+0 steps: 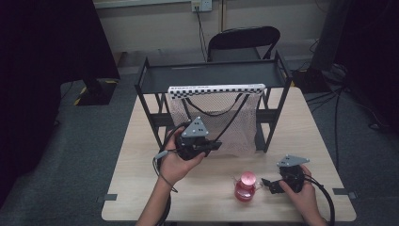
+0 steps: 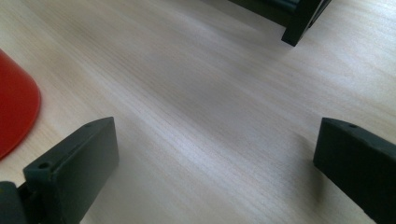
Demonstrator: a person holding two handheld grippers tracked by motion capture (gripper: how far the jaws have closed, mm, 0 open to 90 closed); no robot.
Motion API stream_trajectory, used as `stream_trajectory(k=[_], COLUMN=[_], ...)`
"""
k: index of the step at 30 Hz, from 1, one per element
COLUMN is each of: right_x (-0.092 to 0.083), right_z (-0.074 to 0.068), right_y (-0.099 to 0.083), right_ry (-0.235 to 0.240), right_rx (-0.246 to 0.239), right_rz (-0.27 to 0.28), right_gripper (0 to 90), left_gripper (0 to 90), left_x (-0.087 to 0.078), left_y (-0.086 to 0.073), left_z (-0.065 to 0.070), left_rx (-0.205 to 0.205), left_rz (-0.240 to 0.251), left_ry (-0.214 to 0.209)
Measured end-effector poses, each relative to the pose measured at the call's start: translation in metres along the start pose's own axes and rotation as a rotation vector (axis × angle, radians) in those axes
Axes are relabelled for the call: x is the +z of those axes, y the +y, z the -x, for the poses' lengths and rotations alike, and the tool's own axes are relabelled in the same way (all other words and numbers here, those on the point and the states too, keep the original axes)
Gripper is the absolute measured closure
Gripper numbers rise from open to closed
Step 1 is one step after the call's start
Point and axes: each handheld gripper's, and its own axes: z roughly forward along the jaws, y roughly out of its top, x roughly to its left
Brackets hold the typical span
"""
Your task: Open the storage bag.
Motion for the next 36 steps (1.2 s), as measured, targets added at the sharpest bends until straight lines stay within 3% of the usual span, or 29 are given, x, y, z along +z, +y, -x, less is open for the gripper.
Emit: stream_trajectory(k=[12, 16, 24, 36], right_x=[0.0, 0.0, 0.0, 0.0], right_z=[0.0, 0.0, 0.0, 0.0], right_y=[0.0, 0.0, 0.0, 0.0], right_ry=[0.0, 0.0, 0.0, 0.0], right_rx=[0.0, 0.0, 0.0, 0.0], right_rz=[0.0, 0.0, 0.0, 0.0], right_gripper=[0.0, 0.0, 0.0, 0.0], left_gripper=[89.0, 89.0, 89.1, 89.0], left_x=[-0.014, -0.019, -0.022, -0.027], left_y=[0.009, 0.013, 0.014, 0.017], left_z=[0.007, 0.01, 0.012, 0.014], left_rx=[0.007, 0.015, 0.034, 0.032], left_rz=[0.053, 0.076, 0.071, 0.107], left_ry=[-0.058, -0.06, -0.06, -0.065])
